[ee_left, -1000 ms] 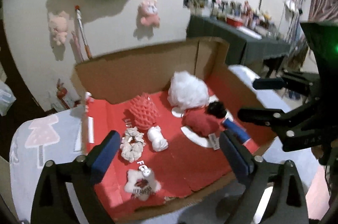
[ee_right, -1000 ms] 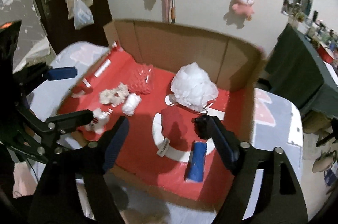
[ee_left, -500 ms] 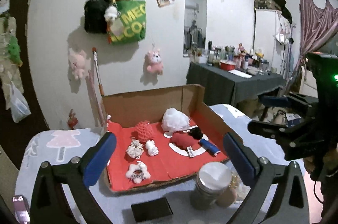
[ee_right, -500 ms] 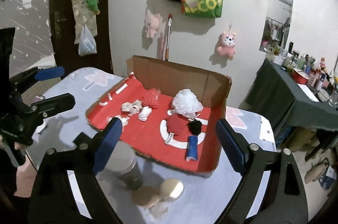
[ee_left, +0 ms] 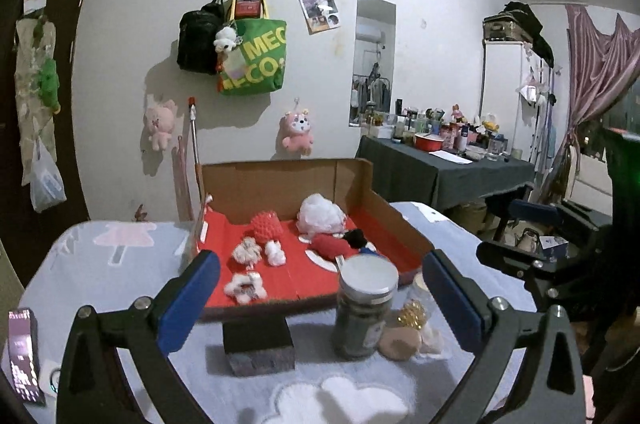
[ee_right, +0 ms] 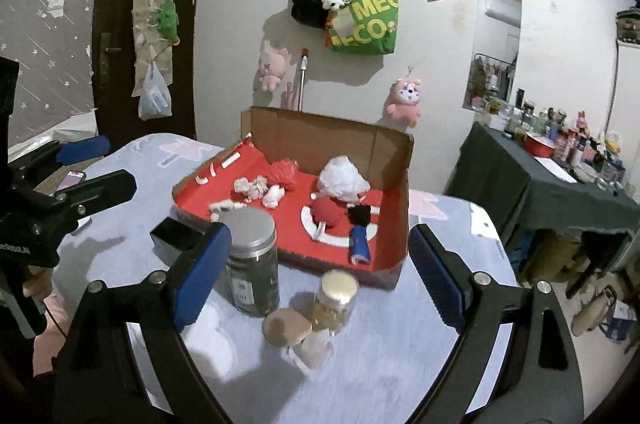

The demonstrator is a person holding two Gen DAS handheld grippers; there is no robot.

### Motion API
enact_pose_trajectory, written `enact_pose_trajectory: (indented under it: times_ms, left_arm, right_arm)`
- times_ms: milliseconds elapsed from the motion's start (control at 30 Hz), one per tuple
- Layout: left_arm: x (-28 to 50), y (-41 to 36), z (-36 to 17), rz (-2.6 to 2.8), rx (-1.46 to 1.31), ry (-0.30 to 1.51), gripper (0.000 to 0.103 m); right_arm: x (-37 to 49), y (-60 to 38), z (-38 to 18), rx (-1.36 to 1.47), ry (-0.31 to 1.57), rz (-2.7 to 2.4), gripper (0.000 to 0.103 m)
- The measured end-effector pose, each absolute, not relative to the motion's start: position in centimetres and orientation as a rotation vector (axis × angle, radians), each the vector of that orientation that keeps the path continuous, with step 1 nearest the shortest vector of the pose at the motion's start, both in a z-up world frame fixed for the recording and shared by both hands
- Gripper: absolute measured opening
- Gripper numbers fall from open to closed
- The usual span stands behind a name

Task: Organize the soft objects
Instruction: 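Withdraw both tools from the box toward the jars on the table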

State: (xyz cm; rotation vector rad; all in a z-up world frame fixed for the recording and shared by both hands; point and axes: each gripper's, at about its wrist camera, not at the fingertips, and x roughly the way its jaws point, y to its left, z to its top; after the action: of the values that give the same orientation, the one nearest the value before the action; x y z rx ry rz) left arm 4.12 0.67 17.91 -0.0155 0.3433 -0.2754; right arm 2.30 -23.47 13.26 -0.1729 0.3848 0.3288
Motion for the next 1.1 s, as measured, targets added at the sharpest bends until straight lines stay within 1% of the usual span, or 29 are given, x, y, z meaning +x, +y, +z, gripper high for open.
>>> enact_pose_trajectory:
  times_ms: [233,400,567,800,1100]
  left_arm:
    - [3.9,0.5,13.9,-0.264,-0.040,0.413,0.103]
    - [4.9,0.0,9.8,-0.276,-0.050,0.518,0.103]
    - [5.7,-0.8,6.9,-0.291,-0.073,0.600,0.103]
    - [6.4,-1.1,5.3,-0.288,-0.067,0.652,0.103]
    - [7.2,-0.1,4.4,-0.285,-0.082,0.700,0.103]
  right_arm:
    - [2.7,-24.6,8.4,-0.127,0.457,0.281,0.091]
    - [4.1,-25.5,4.5,-0.119,0.547,0.263,0.091]
    - [5.6,-26.8,1.6,-0.084,0.633,0.270,0.091]
    - [7.3,-26.9,-0.5,-0.060,0.708,0.299,0.091]
    - [9.2,-26.6,-1.4,-0.064,0.760,0.257,0.091]
